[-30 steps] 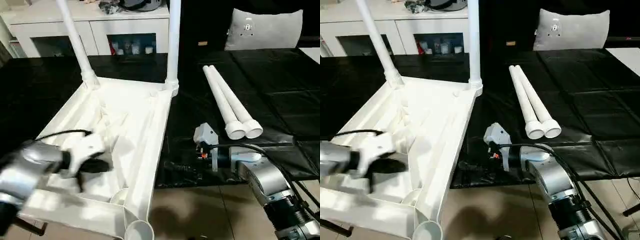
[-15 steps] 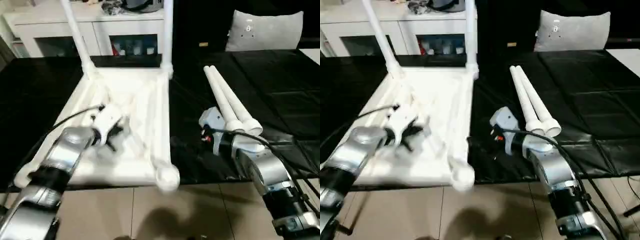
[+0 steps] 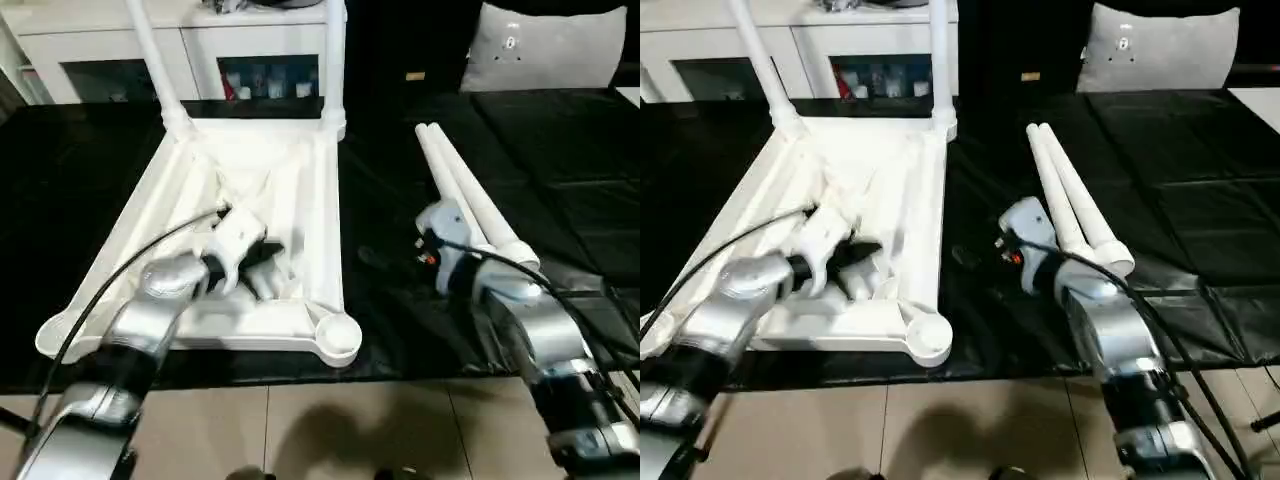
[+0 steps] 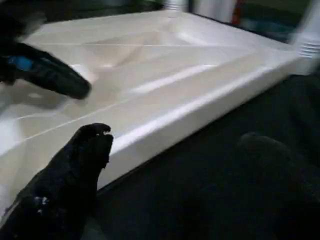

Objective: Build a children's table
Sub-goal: Rotate table base

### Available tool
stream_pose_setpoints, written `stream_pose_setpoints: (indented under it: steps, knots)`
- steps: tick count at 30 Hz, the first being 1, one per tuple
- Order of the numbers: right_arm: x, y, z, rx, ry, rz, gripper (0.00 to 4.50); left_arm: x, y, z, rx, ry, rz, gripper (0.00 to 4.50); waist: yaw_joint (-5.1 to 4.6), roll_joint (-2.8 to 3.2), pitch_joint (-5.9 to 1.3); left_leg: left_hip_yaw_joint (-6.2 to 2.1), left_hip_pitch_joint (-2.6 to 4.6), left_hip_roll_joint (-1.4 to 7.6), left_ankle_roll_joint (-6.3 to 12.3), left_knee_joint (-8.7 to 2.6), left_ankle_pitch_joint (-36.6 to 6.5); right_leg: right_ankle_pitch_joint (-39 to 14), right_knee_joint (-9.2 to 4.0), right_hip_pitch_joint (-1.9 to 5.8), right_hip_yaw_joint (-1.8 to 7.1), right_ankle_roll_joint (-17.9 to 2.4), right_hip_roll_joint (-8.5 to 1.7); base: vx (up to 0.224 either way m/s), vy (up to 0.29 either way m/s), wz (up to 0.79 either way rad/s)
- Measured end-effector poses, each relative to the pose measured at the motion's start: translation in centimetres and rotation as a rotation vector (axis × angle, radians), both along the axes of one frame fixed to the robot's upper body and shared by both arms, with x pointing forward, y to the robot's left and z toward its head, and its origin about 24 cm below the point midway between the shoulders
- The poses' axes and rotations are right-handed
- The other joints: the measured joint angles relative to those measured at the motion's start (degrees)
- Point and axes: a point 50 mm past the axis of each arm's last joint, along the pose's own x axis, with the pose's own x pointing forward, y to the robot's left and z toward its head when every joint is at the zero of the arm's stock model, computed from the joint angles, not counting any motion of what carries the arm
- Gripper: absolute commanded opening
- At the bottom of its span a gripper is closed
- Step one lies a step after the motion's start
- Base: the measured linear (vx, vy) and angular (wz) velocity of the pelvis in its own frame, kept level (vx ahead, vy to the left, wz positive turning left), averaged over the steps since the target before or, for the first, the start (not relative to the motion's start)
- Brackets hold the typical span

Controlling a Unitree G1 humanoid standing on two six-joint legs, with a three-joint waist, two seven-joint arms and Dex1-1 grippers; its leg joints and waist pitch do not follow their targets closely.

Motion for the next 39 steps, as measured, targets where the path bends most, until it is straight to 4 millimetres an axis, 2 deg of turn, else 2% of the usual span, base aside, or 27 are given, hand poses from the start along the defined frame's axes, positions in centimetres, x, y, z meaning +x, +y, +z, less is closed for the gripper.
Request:
stream_pose_setpoints:
  steps: [3, 5, 6, 7, 12, 14, 18, 21, 26, 29, 33, 37, 39]
  knots:
    - [-1.3, -0.3, 0.4, -0.019, 0.021, 0.142, 4.5, -1.7, 0.9, -0.1, 0.053, 0.076, -0.133, 0.04, 0.15, 0.01, 0.01, 0.06, 0.25, 0.04, -0.26, 0.0, -0.12, -0.08, 0.19, 0.34, 0.06, 0.12, 0.02, 0.0, 0.0, 0.0]
    - [-1.6, -0.5, 0.8, -0.03, 0.028, 0.186, 4.5, -2.0, 1.2, 0.3, 0.069, 0.098, -0.175, 0.04, 0.15, 0.01, 0.01, 0.07, 0.54, 0.03, -0.39, 0.0, -0.16, -0.21, 0.22, 0.6, 0.09, 0.36, 0.02, -0.028, -0.005, 0.0]
    - [-1.8, -0.5, 0.9, -0.032, 0.032, 0.209, 4.5, -2.2, 1.2, 0.5, 0.078, 0.114, -0.2, 0.04, 0.12, 0.01, 0.02, 0.08, 1.1, 0.03, -0.41, -0.01, -0.17, -0.23, 0.22, 0.85, 0.11, 0.42, 0.02, 0.0, 0.0, 0.0]
    - [-1.9, -0.5, 0.9, -0.035, 0.039, 0.227, 4.5, -2.3, 1.1, 0.6, 0.081, 0.132, -0.226, 0.04, 0.1, 0.01, 0.03, 0.08, 1.25, 0.02, -0.41, -0.02, -0.17, -0.25, 0.22, 1.01, 0.12, 0.45, 0.02, 0.0, 0.0, 0.0]
    - [-2.2, -0.9, 1.0, -0.061, 0.067, 0.284, 4.5, -3.1, 0.7, 0.3, 0.105, 0.218, -0.317, 0.04, 0.01, 0.01, 0.03, 0.07, 1.26, -0.03, -0.44, -0.01, -0.14, -0.26, 0.18, 1.08, 0.2, 0.48, 0.02, 0.0, 0.0, 0.0]
    - [-2.3, -0.7, 1.3, -0.062, 0.06, 0.309, 4.5, -2.9, 0.7, 0.2, 0.128, 0.217, -0.309, 0.04, -0.03, 0.01, 0.03, 0.07, 1.26, -0.04, -0.44, -0.01, -0.14, -0.25, 0.19, 1.1, 0.2, 0.48, 0.02, 0.0, 0.0, 0.0]
    - [-2.3, -0.7, 1.4, -0.068, 0.062, 0.308, 4.5, -1.3, 0.1, -0.1, 0.205, 0.162, -0.238, 0.04, 0.05, 0.07, -0.01, 0.06, 1.25, -0.04, -0.44, 0.0, -0.14, -0.22, 0.17, 1.16, 0.19, 0.52, 0.03, 0.0, 0.0, 0.0]
    - [-2.2, -0.7, 1.4, -0.071, 0.061, 0.301, 4.5, -1.0, 0.0, -0.9, 0.214, 0.165, -0.186, 0.04, 0.03, 0.09, -0.02, 0.05, 1.13, -0.04, -0.46, 0.0, -0.12, -0.18, 0.17, 1.17, 0.19, 0.54, 0.03, 0.0, 0.0, 0.0]
    - [-1.3, -0.9, 1.7, -0.081, 0.037, 0.209, 4.5, 0.7, -2.5, -1.0, 0.162, 0.102, -0.081, 0.04, 0.13, 0.2, -0.06, 0.06, 1.14, -0.07, -0.46, 0.01, -0.12, -0.16, 0.14, 1.14, 0.21, 0.54, 0.01, 0.0, 0.0, 0.0]
    - [0.1, -1.6, 2.1, -0.059, 0.022, 0.069, 4.5, 1.3, -3.6, -1.1, 0.111, 0.069, -0.01, 0.04, 0.01, 0.21, -0.07, 0.05, 0.97, -0.06, -0.45, 0.01, -0.11, -0.16, 0.08, 1.14, 0.18, 0.55, 0.02, 0.0, 0.0, 0.0]
    - [1.7, -2.3, 2.2, -0.041, 0.004, -0.115, 4.5, 1.4, -5.0, -0.9, 0.056, 0.049, 0.002, 0.04, -0.04, 0.21, -0.07, 0.05, 0.73, -0.05, -0.46, 0.0, -0.11, -0.15, 0.03, 0.96, 0.16, 0.54, 0.02, 0.0, 0.0, 0.0]
    - [2.2, -2.2, 2.1, -0.025, -0.003, -0.186, 4.5, 1.1, -4.9, -0.5, 0.018, 0.033, 0.008, 0.04, -0.03, 0.22, -0.07, 0.06, 0.68, -0.04, -0.29, -0.04, -0.03, -0.1, 0.03, 0.83, 0.17, 0.42, 0.02, 0.0, 0.0, 0.0]
    - [3.4, -2.1, 2.0, -0.035, -0.005, -0.313, 4.5, 0.7, -4.3, -0.5, -0.023, 0.051, 0.038, 0.33, -0.43, 0.22, -0.07, 0.08, 0.49, -0.04, -0.3, -0.02, -0.03, -0.08, 0.09, 0.74, 0.19, 0.4, 0.02, 0.0, 0.0, 0.0]
